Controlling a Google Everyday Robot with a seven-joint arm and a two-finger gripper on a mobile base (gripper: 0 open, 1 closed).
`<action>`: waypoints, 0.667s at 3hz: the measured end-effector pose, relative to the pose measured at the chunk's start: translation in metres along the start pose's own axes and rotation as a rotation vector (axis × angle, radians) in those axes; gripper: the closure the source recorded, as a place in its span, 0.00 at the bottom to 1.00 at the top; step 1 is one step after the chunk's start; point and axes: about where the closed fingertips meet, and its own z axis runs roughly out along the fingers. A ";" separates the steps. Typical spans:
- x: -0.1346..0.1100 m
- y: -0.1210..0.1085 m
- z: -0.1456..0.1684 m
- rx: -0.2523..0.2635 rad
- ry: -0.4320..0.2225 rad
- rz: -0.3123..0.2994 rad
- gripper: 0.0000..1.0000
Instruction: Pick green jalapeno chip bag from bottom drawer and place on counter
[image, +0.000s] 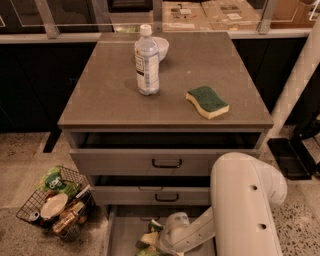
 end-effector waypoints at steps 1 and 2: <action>-0.009 -0.004 0.021 0.021 -0.027 -0.005 0.00; -0.022 -0.017 0.047 0.039 -0.060 -0.047 0.00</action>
Offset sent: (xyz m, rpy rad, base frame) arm -0.0187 0.0657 -0.0649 0.0827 0.0411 0.1251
